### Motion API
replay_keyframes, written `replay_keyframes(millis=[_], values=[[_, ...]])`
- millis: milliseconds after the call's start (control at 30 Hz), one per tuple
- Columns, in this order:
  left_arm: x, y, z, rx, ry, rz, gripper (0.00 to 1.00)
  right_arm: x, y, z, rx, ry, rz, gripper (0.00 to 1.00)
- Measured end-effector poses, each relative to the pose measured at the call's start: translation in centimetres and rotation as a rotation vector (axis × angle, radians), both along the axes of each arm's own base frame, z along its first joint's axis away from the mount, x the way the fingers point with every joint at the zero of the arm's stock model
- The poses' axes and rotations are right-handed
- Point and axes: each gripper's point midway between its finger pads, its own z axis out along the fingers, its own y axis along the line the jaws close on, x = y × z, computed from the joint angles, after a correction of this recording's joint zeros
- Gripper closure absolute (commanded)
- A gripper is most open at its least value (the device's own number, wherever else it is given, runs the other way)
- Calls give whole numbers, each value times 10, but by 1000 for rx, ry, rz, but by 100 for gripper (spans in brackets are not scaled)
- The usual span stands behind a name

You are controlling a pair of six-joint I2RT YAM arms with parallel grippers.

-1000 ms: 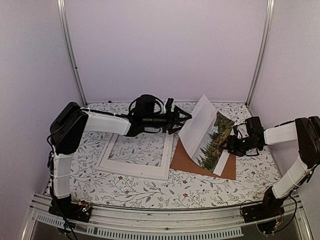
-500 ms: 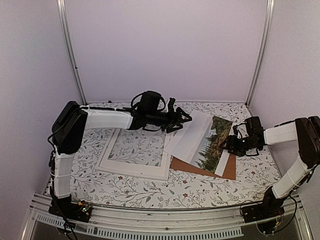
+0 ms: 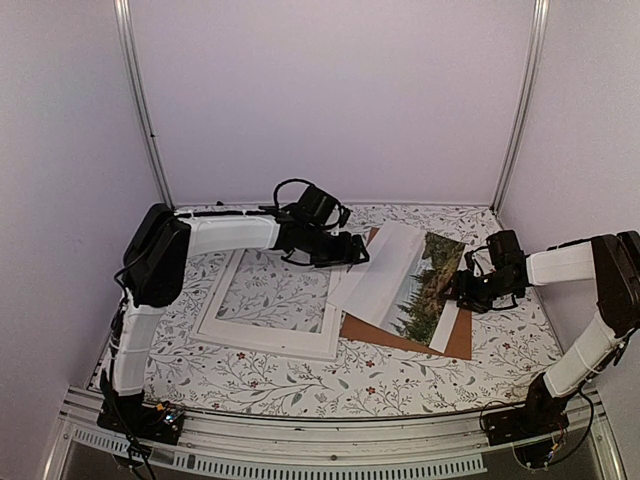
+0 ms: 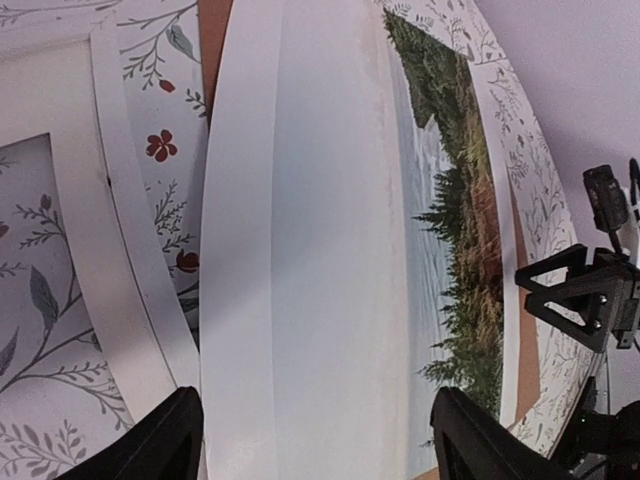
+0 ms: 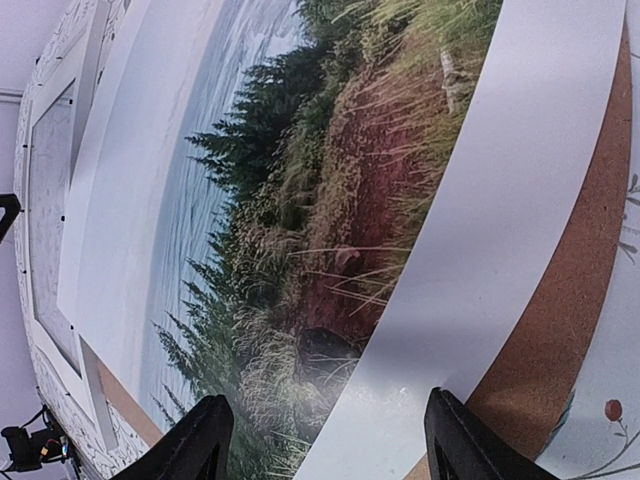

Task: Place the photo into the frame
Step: Pick up the photo from the backboard.

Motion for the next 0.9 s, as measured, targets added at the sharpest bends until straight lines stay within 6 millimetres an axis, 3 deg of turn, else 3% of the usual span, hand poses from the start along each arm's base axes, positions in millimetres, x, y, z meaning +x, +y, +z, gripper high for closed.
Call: replay_keyframes(millis=[600,900], values=[[40,-30,-41,128,-151,-137,20,0,2,-1,-21,-3,2,30],[47,-34,-58,184,-169,-143,20,0,2,-1,-21,-3,2,30]])
